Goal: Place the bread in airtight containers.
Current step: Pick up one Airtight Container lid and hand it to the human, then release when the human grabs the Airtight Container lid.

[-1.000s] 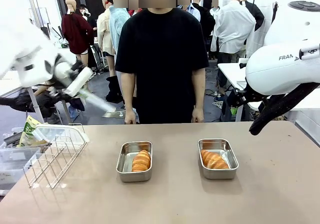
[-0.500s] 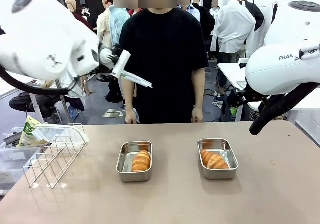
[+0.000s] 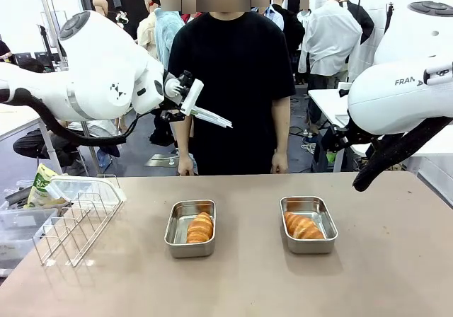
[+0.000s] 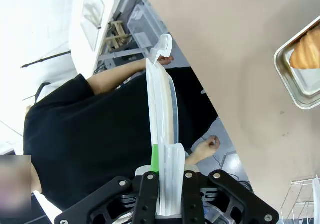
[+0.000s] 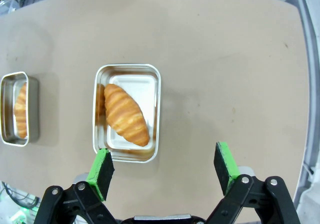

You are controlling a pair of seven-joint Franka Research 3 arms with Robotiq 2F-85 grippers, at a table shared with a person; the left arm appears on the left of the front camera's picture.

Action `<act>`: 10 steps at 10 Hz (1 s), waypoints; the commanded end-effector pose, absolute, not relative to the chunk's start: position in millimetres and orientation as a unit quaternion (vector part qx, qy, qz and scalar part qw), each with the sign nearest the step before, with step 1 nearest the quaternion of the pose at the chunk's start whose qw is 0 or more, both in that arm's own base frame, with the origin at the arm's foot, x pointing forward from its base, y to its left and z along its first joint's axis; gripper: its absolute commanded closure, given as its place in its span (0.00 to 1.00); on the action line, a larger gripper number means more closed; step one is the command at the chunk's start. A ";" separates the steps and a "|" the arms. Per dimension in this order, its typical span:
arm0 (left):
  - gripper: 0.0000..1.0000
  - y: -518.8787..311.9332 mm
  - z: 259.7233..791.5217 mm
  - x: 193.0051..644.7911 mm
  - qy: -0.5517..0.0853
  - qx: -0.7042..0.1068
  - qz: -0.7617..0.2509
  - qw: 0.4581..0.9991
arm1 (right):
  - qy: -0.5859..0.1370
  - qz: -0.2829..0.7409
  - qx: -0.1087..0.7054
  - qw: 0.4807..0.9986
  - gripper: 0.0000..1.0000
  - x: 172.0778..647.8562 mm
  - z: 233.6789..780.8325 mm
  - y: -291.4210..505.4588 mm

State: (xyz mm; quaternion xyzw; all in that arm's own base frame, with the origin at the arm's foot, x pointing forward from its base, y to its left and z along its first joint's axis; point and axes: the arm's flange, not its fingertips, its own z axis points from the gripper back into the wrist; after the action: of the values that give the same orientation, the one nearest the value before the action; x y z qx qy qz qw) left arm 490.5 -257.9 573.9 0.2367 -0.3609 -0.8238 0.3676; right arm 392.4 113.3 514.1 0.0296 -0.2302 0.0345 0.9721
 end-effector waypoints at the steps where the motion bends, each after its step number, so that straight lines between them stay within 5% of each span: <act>1: 1.00 -226.3 582.3 487.8 -0.368 0.239 -0.812 0.384 | -0.228 0.034 0.034 0.972 0.00 392.7 513.4 112.6; 10: 1.00 -257.9 573.9 490.5 -0.361 0.237 -0.824 0.368 | -0.228 0.034 0.034 0.972 0.00 392.7 513.4 112.6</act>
State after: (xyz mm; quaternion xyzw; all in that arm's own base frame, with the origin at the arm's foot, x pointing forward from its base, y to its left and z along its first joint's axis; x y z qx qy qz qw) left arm 489.0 -258.5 568.7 0.2329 -0.3580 -0.8259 0.3682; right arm 392.5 113.2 514.1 0.0296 -0.2302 0.0344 0.9721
